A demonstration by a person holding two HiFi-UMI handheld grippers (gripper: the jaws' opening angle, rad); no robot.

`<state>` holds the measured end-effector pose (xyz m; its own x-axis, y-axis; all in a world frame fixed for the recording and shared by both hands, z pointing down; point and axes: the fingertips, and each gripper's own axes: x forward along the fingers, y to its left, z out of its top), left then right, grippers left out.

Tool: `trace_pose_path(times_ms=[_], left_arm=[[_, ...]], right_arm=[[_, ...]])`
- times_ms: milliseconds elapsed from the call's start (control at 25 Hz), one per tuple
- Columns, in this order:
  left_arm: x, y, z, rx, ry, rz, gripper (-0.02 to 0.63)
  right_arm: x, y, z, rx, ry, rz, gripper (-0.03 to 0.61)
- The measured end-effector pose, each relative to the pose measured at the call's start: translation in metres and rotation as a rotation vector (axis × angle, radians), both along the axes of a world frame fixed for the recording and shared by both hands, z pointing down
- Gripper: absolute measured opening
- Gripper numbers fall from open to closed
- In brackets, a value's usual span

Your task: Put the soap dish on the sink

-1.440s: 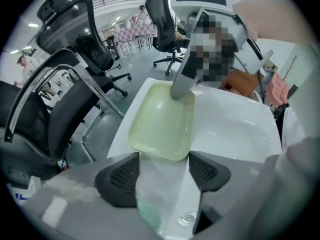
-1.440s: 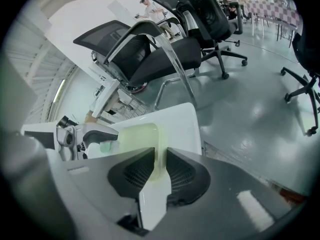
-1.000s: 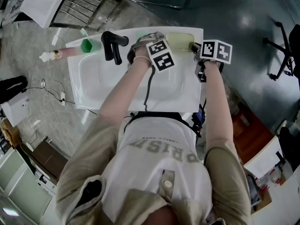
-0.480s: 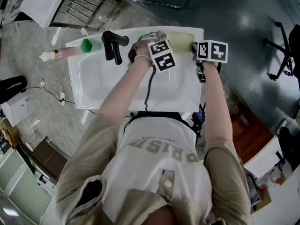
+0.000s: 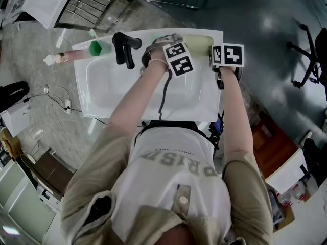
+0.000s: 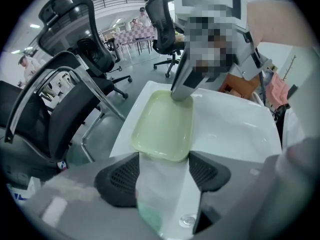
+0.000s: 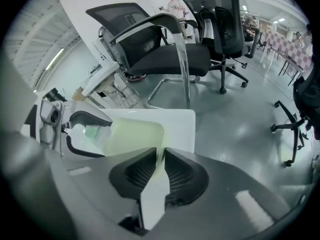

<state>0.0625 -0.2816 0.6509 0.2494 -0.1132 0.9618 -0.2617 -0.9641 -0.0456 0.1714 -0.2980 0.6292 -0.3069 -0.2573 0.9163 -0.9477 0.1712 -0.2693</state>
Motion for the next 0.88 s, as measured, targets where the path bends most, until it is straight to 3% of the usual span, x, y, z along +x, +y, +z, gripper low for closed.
trace_pose_path(times_ms=[400,880], left_arm=[[0.0003,0.0009,0.0015,-0.015,0.001,-0.001,0.327],[-0.0004,0.0004,-0.0008,-0.02,0.013,-0.017,0.327]], right_arm=[[-0.0001,-0.0007,-0.0011,0.002,0.029,-0.016,0.058],[0.0035,-0.0001,-0.0025,0.031,-0.006,0.027,0.072]])
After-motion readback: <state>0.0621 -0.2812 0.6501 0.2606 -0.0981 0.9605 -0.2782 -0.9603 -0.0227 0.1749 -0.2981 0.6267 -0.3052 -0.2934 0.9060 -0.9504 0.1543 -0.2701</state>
